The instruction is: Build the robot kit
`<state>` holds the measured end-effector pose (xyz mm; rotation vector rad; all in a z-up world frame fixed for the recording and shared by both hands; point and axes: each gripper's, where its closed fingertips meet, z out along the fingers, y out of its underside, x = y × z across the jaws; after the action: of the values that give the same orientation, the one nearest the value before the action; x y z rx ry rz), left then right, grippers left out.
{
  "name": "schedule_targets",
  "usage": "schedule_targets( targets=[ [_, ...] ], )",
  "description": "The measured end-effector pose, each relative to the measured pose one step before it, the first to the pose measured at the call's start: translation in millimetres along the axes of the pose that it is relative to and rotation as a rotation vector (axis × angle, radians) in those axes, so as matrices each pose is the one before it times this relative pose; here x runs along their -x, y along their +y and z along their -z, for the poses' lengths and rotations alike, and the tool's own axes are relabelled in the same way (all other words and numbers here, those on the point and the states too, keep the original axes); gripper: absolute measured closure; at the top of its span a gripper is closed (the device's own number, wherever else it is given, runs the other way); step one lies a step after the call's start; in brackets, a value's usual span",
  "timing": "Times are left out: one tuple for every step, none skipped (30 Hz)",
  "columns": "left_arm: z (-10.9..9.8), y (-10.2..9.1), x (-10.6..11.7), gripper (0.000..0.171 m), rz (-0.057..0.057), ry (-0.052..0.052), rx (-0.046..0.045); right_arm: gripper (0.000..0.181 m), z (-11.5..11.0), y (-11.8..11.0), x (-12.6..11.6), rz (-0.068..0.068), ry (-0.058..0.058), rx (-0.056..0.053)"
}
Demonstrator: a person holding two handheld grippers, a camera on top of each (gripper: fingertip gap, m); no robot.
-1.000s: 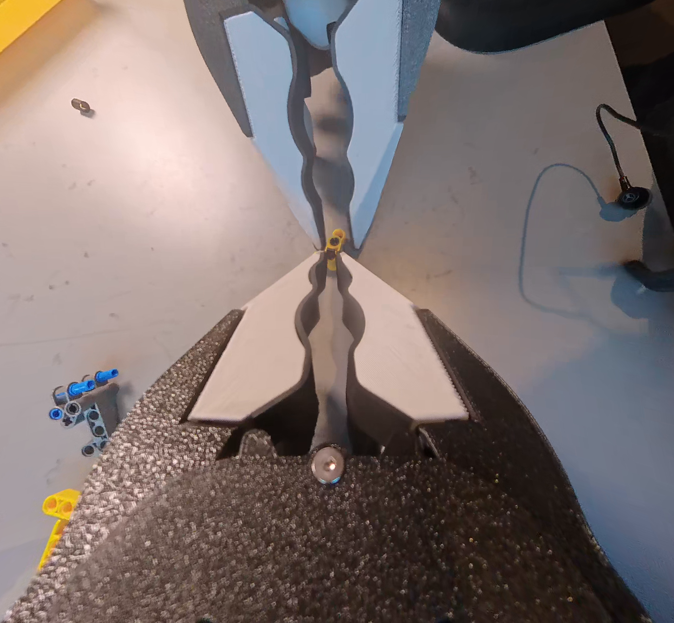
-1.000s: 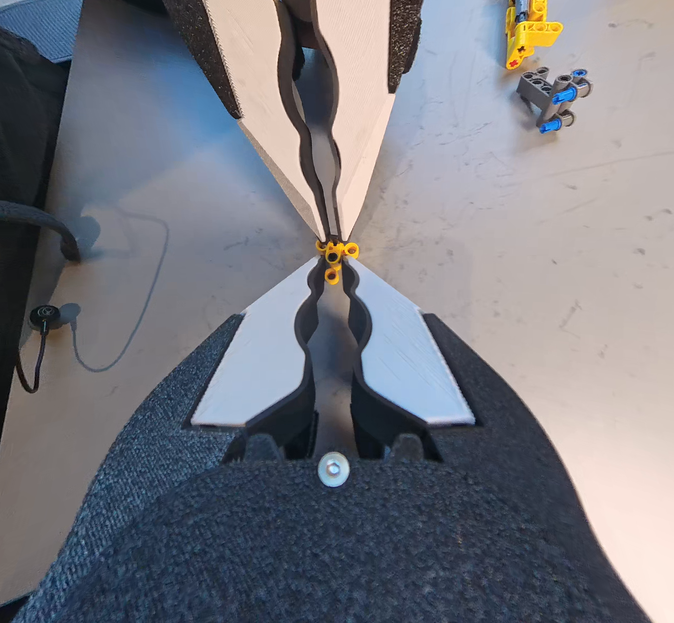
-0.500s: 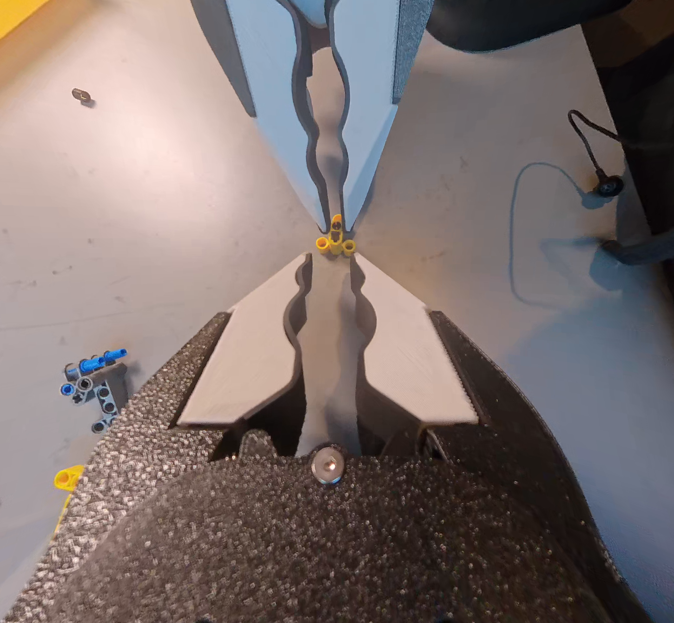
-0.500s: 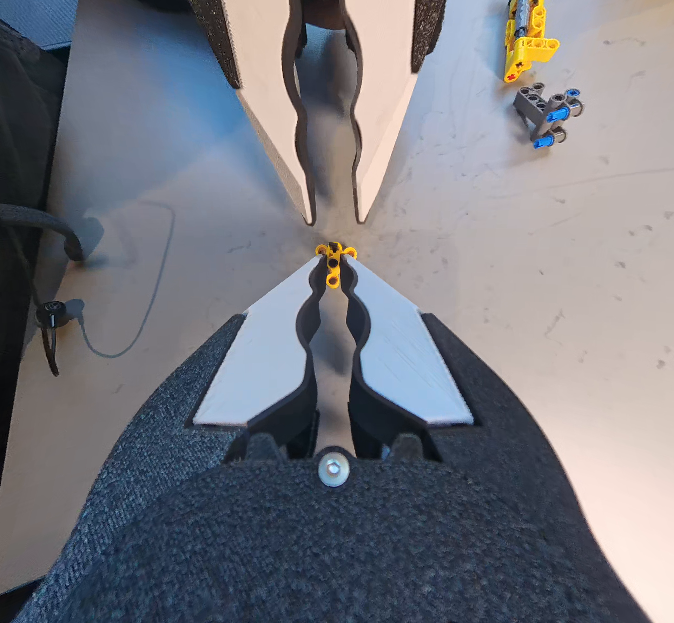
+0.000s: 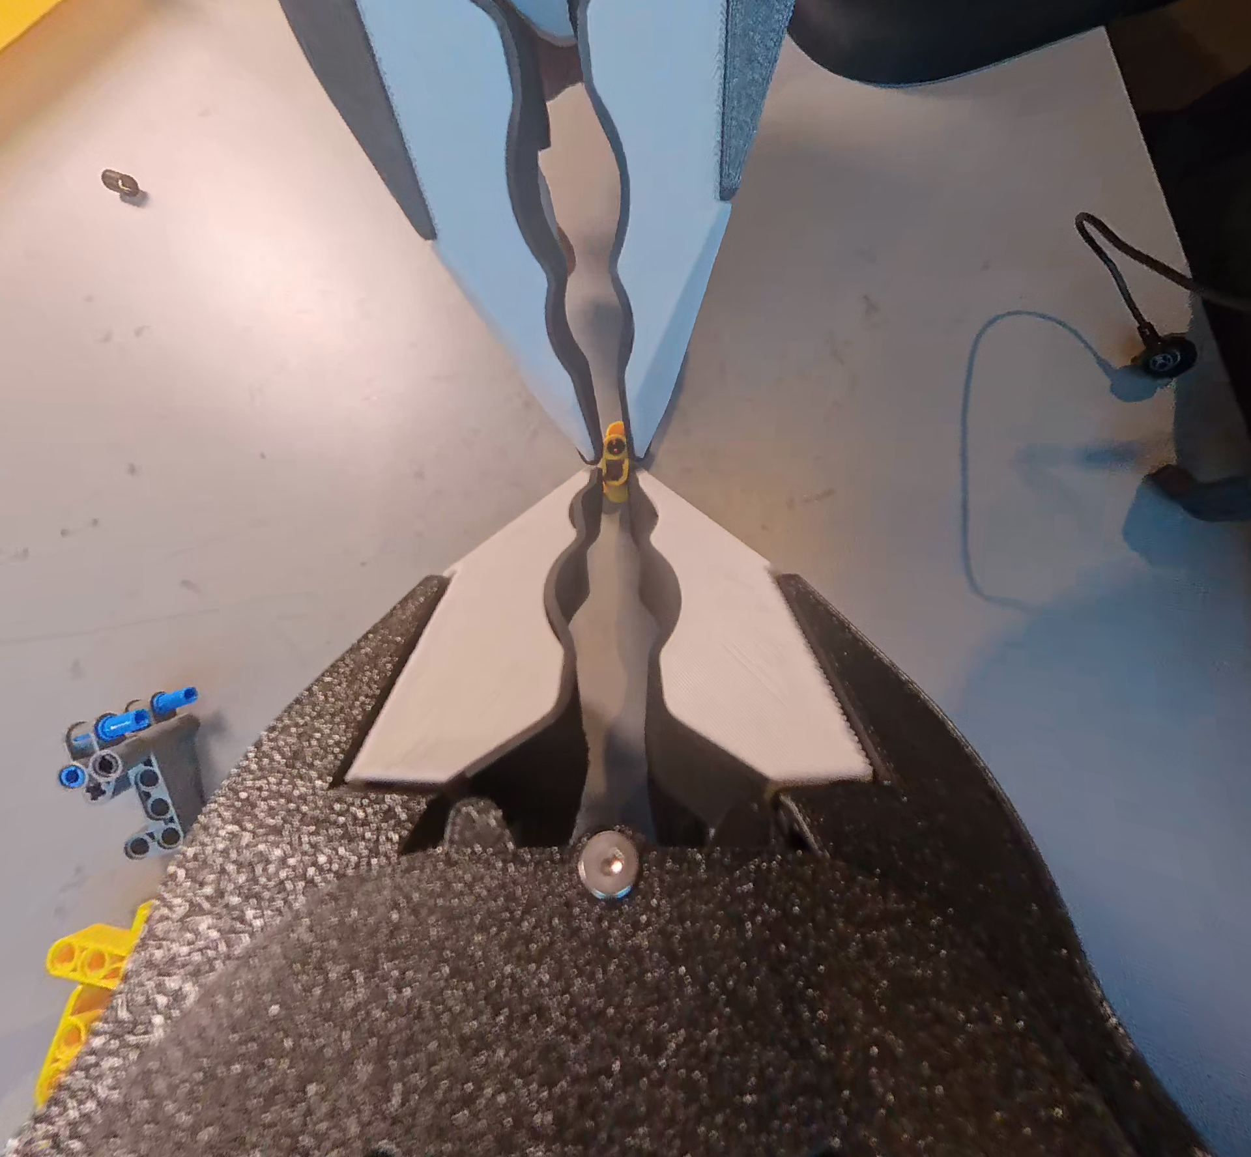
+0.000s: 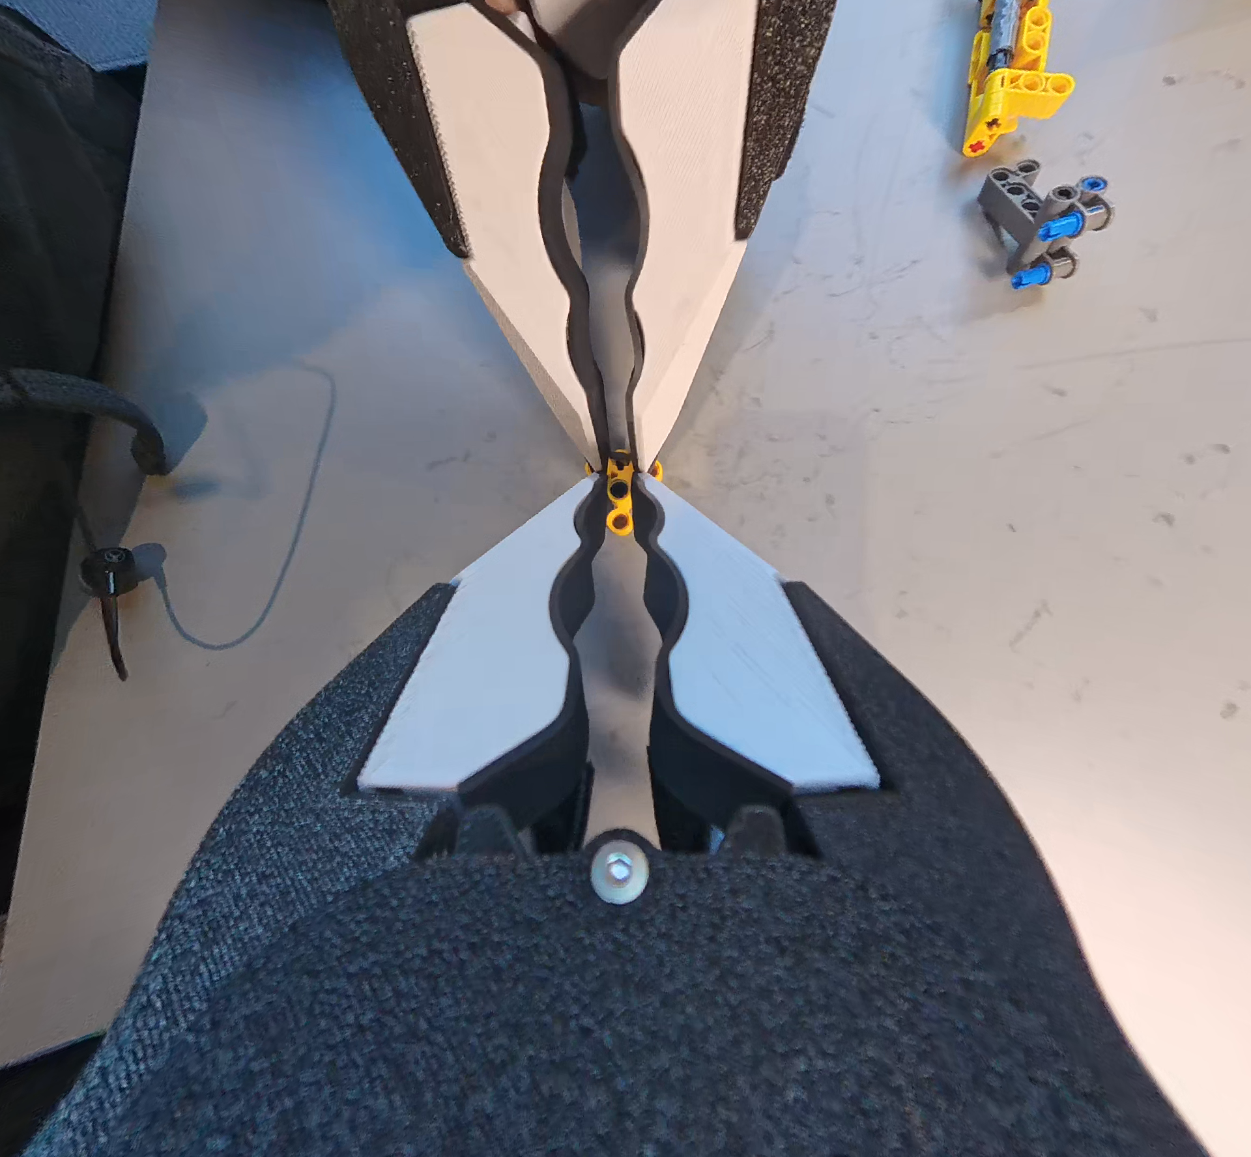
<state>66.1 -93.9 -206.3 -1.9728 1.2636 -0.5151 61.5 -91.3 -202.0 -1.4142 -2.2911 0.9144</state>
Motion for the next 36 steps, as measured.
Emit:
schedule_targets(
  targets=[
    [0.13, 0.10, -0.17, 0.165, 0.0000, 0.0011, -0.00354, 0.174, 0.15, -0.20, -0.03, 0.0024, 0.0018, -0.0094],
    [0.17, -0.01, -0.14, 0.165, -0.0030, -0.0010, -0.00156, 0.174, -0.01, 0.08, 0.13, -0.0034, 0.0002, -0.0059],
    [0.15, 0.13, -0.44, 0.165, -0.0072, -0.0018, 0.00118, 0.174, -0.21, 0.65, 0.35, 0.0019, 0.0008, -0.0015],
    [0.10, 0.06, -0.20, 0.165, -0.0076, -0.0026, 0.00244, 0.174, -0.88, 2.44, 0.61, 0.0105, 0.0021, 0.0115],
    [0.11, 0.04, -0.07, 0.165, -0.0032, -0.0023, 0.00176, 0.173, -1.65, 3.74, 0.23, 0.0170, 0.0059, 0.0202],
    [-0.01, 0.03, -0.04, 0.165, 0.0015, 0.0002, 0.00040, 0.173, -2.00, 3.01, 0.08, 0.0170, 0.0050, 0.0167],
    [0.27, 0.09, -0.51, 0.165, 0.0034, 0.0039, -0.00037, 0.173, -1.34, -0.33, -0.20, 0.0145, 0.0056, -0.0033],
    [0.15, 0.14, -1.26, 0.165, 0.0049, 0.0081, -0.00171, 0.174, -0.13, -0.39, 0.21, 0.0089, -0.0013, -0.0046],
    [0.10, 0.14, -1.54, 0.165, 0.0058, 0.0083, -0.00258, 0.174, -0.03, -0.15, 0.82, 0.0097, -0.0072, -0.0051],
    [0.23, 0.43, -1.29, 0.165, 0.0027, 0.0055, -0.00019, 0.175, -0.16, -0.26, 0.89, 0.0095, -0.0088, -0.0068],
    [0.71, 0.57, -1.22, 0.165, -0.0012, 0.0054, 0.00143, 0.175, 0.08, -0.21, 0.73, 0.0032, -0.0100, -0.0048],
    [1.02, 0.41, -2.09, 0.162, -0.0016, 0.0125, 0.00102, 0.175, 0.18, -0.21, 0.79, 0.0090, -0.0090, -0.0020],
    [1.34, 1.11, -3.26, 0.159, 0.0010, 0.0223, 0.00475, 0.174, 0.04, 0.55, 0.35, 0.0211, -0.0009, 0.0026],
    [1.90, 1.34, -4.05, 0.159, 0.0035, 0.0289, 0.00504, 0.173, -0.09, 0.56, -0.70, 0.0216, 0.0087, 0.0037],
    [2.26, 0.74, -3.76, 0.158, 0.0057, 0.0279, -0.00005, 0.172, -0.01, 1.09, -1.25, 0.0164, 0.0092, 0.0069],
    [2.25, 0.71, -2.84, 0.158, 0.0068, 0.0210, -0.00368, 0.169, 0.52, 0.15, -1.21, 0.0026, 0.0062, -0.0002],
    [2.19, 0.78, -1.91, 0.157, 0.0056, 0.0140, -0.00380, 0.167, 0.48, 0.65, -1.19, -0.0058, 0.0007, 0.0000],
    [2.17, 1.25, 0.71, 0.155, 0.0041, -0.0015, -0.00231, 0.166, 0.59, 0.70, -1.52, -0.0057, 0.0020, -0.0015],
    [1.89, 1.43, 3.15, 0.155, 0.0044, -0.0164, -0.00142, 0.166, 0.85, 1.05, -2.39, -0.0023, 0.0081, -0.0031],
    [1.28, 1.65, 3.73, 0.154, 0.0064, -0.0172, 0.00016, 0.166, 1.05, 0.95, -2.57, -0.0007, 0.0105, -0.0031],
    [0.28, 1.51, 3.63, 0.153, 0.0064, -0.0173, 0.00083, 0.166, 1.09, 1.23, -3.00, -0.0019, 0.0135, -0.0018],
    [-0.54, 1.05, 3.82, 0.150, 0.0018, -0.0209, 0.00013, 0.167, 0.85, 0.81, -2.23, -0.0047, 0.0082, -0.0023],
    [-1.47, 0.76, 3.15, 0.147, -0.0036, -0.0198, 0.00123, 0.167, 0.68, 0.12, -1.65, -0.0045, 0.0062, -0.0049],
    [-2.06, 0.62, 2.64, 0.144, -0.0072, -0.0186, 0.00419, 0.167, 0.44, -0.54, -1.53, -0.0021, 0.0075, -0.0080],
    [-2.09, 0.15, 2.89, 0.143, -0.0112, -0.0214, 0.00593, 0.168, 0.00, -0.48, -1.88, -0.0006, 0.0102, -0.0060],
    [-2.09, -0.10, 2.60, 0.143, -0.0155, -0.0194, 0.00702, 0.168, -0.23, -0.09, -2.77, 0.0014, 0.0158, -0.0027],
    [-1.94, -0.49, 0.89, 0.143, -0.0147, -0.0083, 0.00574, 0.168, -0.40, 0.41, -2.47, 0.0018, 0.0125, 0.0008],
    [-1.69, -1.59, -0.70, 0.143, -0.0074, 0.0028, 0.00040, 0.168, -0.43, 0.44, -1.66, -0.0004, 0.0075, 0.0014],
    [-1.80, -1.49, -1.33, 0.144, -0.0013, 0.0081, -0.00093, 0.168, -0.42, -0.51, -1.89, -0.0015, 0.0102, -0.0043],
    [-1.57, -1.20, -1.68, 0.146, -0.0008, 0.0088, -0.00148, 0.168, -0.32, -1.17, -2.14, -0.0025, 0.0121, -0.0071],
    [-0.92, -0.96, -1.56, 0.149, -0.0020, 0.0066, -0.00252, 0.168, -0.13, -0.56, -2.07, -0.0025, 0.0117, -0.0033],
    [-0.49, -0.33, -1.58, 0.152, -0.0023, 0.0055, -0.00103, 0.168, 0.47, 0.15, -1.96, -0.0009, 0.0096, -0.0003],
    [-0.23, -0.09, -1.71, 0.155, -0.0018, 0.0057, -0.00099, 0.168, 1.10, 0.36, -1.53, -0.0008, 0.0063, -0.0008],
    [-0.11, 0.09, -1.34, 0.158, -0.0022, 0.0036, -0.00012, 0.168, 1.71, 0.07, -1.39, -0.0036, 0.0043, -0.0048],
    [-0.21, -0.06, -0.97, 0.159, -0.0022, 0.0008, 0.00084, 0.168, 1.91, 0.35, -0.95, -0.0074, -0.0004, -0.0049],
    [-0.41, -0.25, -1.12, 0.162, -0.0009, 0.0020, 0.00078, 0.168, 2.07, 0.41, -0.80, -0.0093, -0.0019, -0.0044]
  ],
)
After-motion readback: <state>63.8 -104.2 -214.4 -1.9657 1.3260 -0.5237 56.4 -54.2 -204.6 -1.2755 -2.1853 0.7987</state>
